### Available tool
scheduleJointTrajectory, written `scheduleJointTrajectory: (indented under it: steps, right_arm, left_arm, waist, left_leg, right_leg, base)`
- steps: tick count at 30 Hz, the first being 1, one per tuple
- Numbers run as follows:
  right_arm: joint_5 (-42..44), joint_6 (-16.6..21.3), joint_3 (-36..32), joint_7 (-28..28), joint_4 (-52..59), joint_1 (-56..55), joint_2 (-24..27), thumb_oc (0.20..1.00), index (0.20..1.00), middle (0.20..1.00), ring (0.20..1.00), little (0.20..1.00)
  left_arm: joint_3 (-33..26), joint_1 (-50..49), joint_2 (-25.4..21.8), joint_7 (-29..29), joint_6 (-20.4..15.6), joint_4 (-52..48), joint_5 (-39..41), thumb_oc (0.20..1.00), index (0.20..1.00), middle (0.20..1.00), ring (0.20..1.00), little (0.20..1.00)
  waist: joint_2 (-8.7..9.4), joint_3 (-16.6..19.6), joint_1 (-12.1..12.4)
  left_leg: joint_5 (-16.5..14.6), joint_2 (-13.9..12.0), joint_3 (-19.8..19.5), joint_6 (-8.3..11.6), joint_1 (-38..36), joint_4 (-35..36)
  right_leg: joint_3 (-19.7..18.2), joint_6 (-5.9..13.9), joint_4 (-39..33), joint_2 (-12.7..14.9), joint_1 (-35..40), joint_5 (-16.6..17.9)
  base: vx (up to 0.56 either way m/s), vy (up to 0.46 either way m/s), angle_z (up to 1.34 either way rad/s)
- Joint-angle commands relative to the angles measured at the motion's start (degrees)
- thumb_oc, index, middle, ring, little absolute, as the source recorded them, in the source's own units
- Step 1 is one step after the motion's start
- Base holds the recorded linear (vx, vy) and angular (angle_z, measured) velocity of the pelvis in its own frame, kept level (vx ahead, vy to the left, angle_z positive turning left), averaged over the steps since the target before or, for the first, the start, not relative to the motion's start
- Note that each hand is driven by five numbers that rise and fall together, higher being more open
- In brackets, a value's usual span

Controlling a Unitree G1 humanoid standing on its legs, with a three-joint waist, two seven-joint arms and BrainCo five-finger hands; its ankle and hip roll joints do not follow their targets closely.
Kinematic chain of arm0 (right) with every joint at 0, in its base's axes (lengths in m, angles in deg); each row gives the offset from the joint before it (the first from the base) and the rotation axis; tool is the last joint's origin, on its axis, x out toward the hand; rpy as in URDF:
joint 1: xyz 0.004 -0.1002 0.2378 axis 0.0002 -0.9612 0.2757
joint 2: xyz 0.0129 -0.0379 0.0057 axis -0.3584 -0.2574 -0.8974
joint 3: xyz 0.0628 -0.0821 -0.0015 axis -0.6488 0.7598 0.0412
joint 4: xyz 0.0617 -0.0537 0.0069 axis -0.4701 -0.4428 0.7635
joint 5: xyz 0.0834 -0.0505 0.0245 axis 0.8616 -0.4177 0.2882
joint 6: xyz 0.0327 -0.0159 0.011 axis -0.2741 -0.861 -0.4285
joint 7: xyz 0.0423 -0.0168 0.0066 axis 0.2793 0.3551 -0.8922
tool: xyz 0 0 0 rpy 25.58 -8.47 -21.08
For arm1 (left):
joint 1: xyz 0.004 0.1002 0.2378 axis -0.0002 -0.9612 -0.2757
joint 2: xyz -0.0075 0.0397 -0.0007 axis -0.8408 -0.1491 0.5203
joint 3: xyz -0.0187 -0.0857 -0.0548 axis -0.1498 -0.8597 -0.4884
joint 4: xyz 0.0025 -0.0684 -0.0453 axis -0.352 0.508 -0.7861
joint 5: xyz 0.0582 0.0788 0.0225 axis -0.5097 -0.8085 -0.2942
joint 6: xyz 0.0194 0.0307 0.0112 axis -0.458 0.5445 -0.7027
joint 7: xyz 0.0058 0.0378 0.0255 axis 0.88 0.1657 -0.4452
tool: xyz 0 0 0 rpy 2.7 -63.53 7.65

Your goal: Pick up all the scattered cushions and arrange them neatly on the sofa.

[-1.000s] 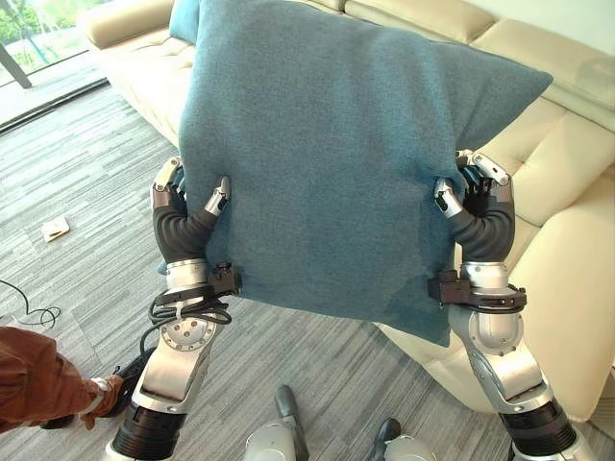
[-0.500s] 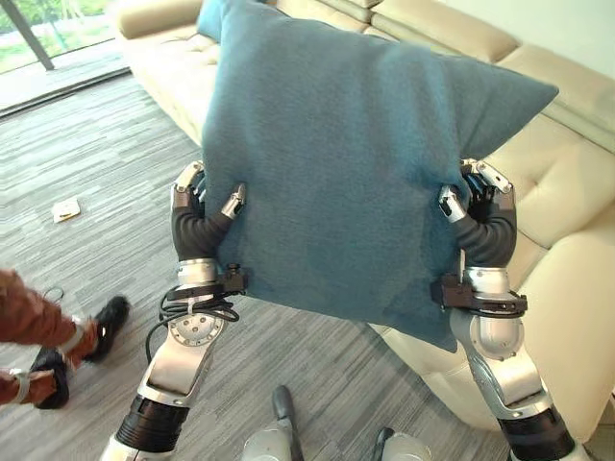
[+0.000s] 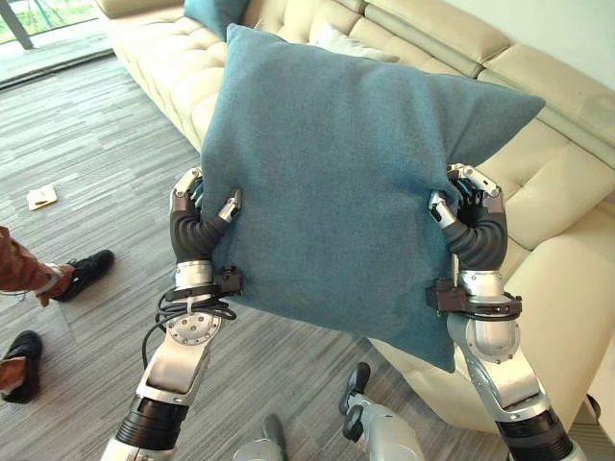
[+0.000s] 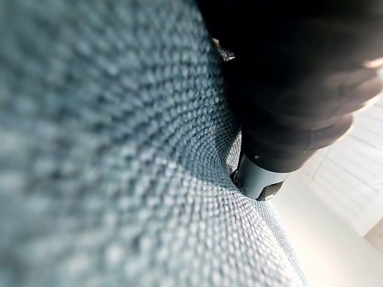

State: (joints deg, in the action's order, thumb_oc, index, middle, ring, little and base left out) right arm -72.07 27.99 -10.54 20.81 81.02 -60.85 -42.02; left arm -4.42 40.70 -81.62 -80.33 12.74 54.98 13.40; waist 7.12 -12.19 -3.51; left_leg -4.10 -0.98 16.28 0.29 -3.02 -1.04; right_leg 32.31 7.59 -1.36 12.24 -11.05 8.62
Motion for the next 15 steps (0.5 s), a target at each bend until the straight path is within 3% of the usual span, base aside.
scheduleJointTrajectory:
  steps: [1, 3, 4, 5, 6, 7, 8, 9, 12, 13, 15]
  right_arm:
    - [1.3, 6.6, 0.7, -3.7, 5.5, 4.9, -1.3, 0.2, 0.2, 0.2, 0.2, 0.2]
    - [1.7, 6.4, 0.9, -4.1, 5.8, 4.3, -0.7, 0.2, 0.2, 0.2, 0.2, 0.2]
    - [2.0, 6.4, 0.7, -4.3, 5.7, 3.7, 0.4, 0.2, 0.2, 0.2, 0.2, 0.2]
    - [2.0, 6.4, 0.7, -4.3, 5.8, 3.7, 0.5, 0.2, 0.2, 0.2, 0.2, 0.2]
    - [2.7, 6.2, 0.6, -4.5, 5.6, 3.6, 1.4, 0.2, 0.2, 0.2, 0.2, 0.2]
    - [2.8, 6.2, 0.6, -4.5, 5.6, 3.6, 1.5, 0.2, 0.2, 0.2, 0.2, 0.2]
    - [3.3, 6.3, 0.3, -4.7, 5.6, 3.4, 1.8, 0.2, 0.2, 0.2, 0.2, 0.2]
    - [4.0, 5.8, -0.4, -4.5, 5.4, 2.5, 2.3, 0.2, 0.2, 0.2, 0.2, 0.2]
    - [4.0, 5.7, -1.0, -4.6, 5.8, 1.8, 3.0, 0.2, 0.2, 0.2, 0.2, 0.2]
    - [3.9, 5.6, -1.2, -4.7, 5.7, 1.7, 3.5, 0.2, 0.2, 0.2, 0.2, 0.2]
    - [3.8, 5.7, -0.8, -4.7, 5.4, 1.9, 3.3, 0.2, 0.2, 0.2, 0.2, 0.2]
  left_arm:
    - [2.0, 2.7, -2.4, 2.5, -4.6, -9.4, -4.2, 0.2, 0.2, 0.2, 0.2, 0.2]
    - [2.0, 2.0, -2.2, 2.8, -4.7, -9.4, -3.8, 0.2, 0.2, 0.2, 0.2, 0.2]
    - [1.6, 1.3, -2.2, 3.1, -4.8, -9.7, -3.4, 0.2, 0.2, 0.2, 0.2, 0.2]
    - [1.6, 1.2, -2.1, 3.1, -4.8, -9.8, -3.4, 0.2, 0.2, 0.2, 0.2, 0.2]
    - [0.7, 0.4, -2.1, 2.9, -4.7, -10.1, -2.9, 0.2, 0.2, 0.2, 0.2, 0.2]
    - [0.7, 0.4, -2.1, 3.0, -4.8, -10.1, -2.9, 0.2, 0.2, 0.2, 0.2, 0.2]
    - [0.5, 0.3, -1.9, 2.7, -4.8, -9.9, -2.6, 0.2, 0.2, 0.2, 0.2, 0.2]
    - [0.6, 0.7, -1.5, 2.7, -4.7, -9.2, -1.8, 0.2, 0.2, 0.2, 0.2, 0.2]
    - [0.5, 0.2, -0.8, 3.2, -4.6, -8.9, -1.2, 0.2, 0.2, 0.2, 0.2, 0.2]
    - [0.0, -0.7, -0.6, 3.7, -4.5, -9.0, -1.0, 0.2, 0.2, 0.2, 0.2, 0.2]
    - [-0.2, -1.2, -0.5, 3.6, -4.3, -9.1, -1.1, 0.2, 0.2, 0.2, 0.2, 0.2]
  waist:
    - [-1.77, 4.9, -1.3]
    - [-2.61, 5.4, -1.7]
    - [-3.67, 6.2, -2.1]
    - [-3.81, 6.2, -2.1]
    - [-4.65, 6.2, -2.0]
    - [-4.74, 6.2, -2.0]
    - [-4.15, 5.9, -1.9]
    - [-3.84, 5.3, -2.1]
    - [-3.49, 4.6, -1.9]
    - [-2.65, 3.6, -1.2]
    - [-2.35, 3.0, -0.5]
  left_leg:
    - [-11.5, -2.0, 2.4, 4.08, -10.4, -1.4]
    - [-11.3, -3.3, 2.4, 4.84, -10.4, -4.7]
    - [-8.6, -5.3, 2.7, 5.95, -9.5, -11.4]
    - [-8.8, -5.6, 2.7, 6.23, -9.2, -12.0]
    - [-3.6, -7.0, 1.1, 7.71, -6.6, -21.4]
    - [-3.8, -7.4, 1.0, 8.01, -6.2, -22.1]
    - [-0.7, -6.4, 0.0, 7.87, -3.7, -26.3]
    - [-1.0, -5.6, -2.5, 6.77, 0.6, -30.0]
    - [-3.7, -5.3, -4.0, 5.05, 4.9, -30.2]
    - [-7.3, -4.9, -5.4, 3.22, 9.2, -26.6]
    - [-6.3, -3.7, -7.2, 2.69, 11.3, -22.9]
  right_leg:
    - [-1.9, 2.8, 0.6, -2.2, -1.9, -2.1]
    - [-2.2, 2.06, 1.3, -2.9, -1.0, -3.0]
    - [-2.8, 0.44, 1.2, -4.6, 1.1, -4.7]
    - [-2.8, 0.24, 1.1, -4.9, 1.1, -4.8]
    - [-4.7, -2.01, 0.6, -7.4, 3.2, -7.1]
    - [-4.7, -2.28, 0.5, -7.7, 3.1, -7.3]
    - [-4.8, -3.78, 0.5, -7.6, 3.6, -7.4]
    - [-7.9, -4.94, 0.5, -8.5, 4.9, -9.4]
    - [-10.8, -4.71, 0.5, -8.6, 6.1, -10.3]
    - [-13.5, -3.87, 0.3, -7.7, 7.5, -10.5]
    - [-15.6, -3.48, 0.2, -7.6, 7.9, -10.4]
  base:
    - [0.61, -0.102, 0.12]
    - [0.34, -0.124, 0.0]
    - [0.25, -0.139, -0.06]
    - [0.46, -0.261, -0.08]
    - [0.22, -0.164, -0.17]
    - [0.23, -0.184, -0.31]
    - [0.18, -0.113, -0.66]
    - [0.18, -0.095, -0.73]
    - [0.21, 0.002, -0.92]
    - [0.12, 0.034, -0.62]
    - [0.16, 0.062, -0.91]
